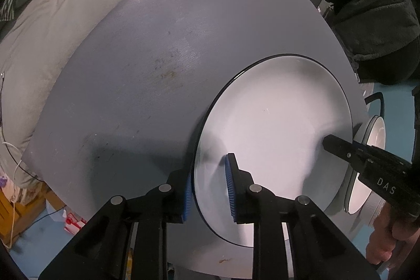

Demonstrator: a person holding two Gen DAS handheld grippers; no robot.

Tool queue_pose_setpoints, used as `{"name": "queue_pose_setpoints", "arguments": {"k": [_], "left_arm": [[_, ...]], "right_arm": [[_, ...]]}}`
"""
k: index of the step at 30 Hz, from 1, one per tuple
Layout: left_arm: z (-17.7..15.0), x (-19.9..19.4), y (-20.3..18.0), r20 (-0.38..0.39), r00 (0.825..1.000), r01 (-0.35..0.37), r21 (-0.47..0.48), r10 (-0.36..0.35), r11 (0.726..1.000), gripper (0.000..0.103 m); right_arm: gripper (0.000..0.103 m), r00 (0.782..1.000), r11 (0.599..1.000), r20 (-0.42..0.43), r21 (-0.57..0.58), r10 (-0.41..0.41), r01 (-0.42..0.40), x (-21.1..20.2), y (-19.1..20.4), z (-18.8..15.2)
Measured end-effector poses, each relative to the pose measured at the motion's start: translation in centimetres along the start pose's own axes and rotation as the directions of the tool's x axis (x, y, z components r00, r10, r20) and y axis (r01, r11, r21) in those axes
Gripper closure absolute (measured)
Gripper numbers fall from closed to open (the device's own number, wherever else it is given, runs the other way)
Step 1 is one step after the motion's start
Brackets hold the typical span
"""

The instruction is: Organize plates and bowls

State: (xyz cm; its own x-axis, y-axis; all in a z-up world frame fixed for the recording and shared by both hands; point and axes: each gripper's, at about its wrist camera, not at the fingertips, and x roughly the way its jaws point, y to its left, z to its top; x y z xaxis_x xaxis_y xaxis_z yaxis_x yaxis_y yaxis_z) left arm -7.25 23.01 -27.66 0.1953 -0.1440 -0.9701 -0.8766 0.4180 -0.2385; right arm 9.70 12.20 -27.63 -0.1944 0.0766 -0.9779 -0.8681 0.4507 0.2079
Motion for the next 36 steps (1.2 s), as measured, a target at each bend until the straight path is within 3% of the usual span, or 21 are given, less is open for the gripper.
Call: {"name": "queue_pose_setpoints", "arguments": {"k": [20,36], "left_arm": [[-0.2,-3.3,-2.1,0.037,0.998,0.042,0.061,-0.044,0.997,0.081],[-1.7,-4.5,-9.7,0.040,0.997,0.057,0.221,-0.067,0.974,0.081]], "right_arm": [[0.087,0.997,0.999,0.071,0.055,-0.007,0.003,-4.5,-2.0,-2.0],[0.088,0.986,0.981,0.164,0.193,-0.024,-0.009,-9.4,-9.1,-6.0]]}}
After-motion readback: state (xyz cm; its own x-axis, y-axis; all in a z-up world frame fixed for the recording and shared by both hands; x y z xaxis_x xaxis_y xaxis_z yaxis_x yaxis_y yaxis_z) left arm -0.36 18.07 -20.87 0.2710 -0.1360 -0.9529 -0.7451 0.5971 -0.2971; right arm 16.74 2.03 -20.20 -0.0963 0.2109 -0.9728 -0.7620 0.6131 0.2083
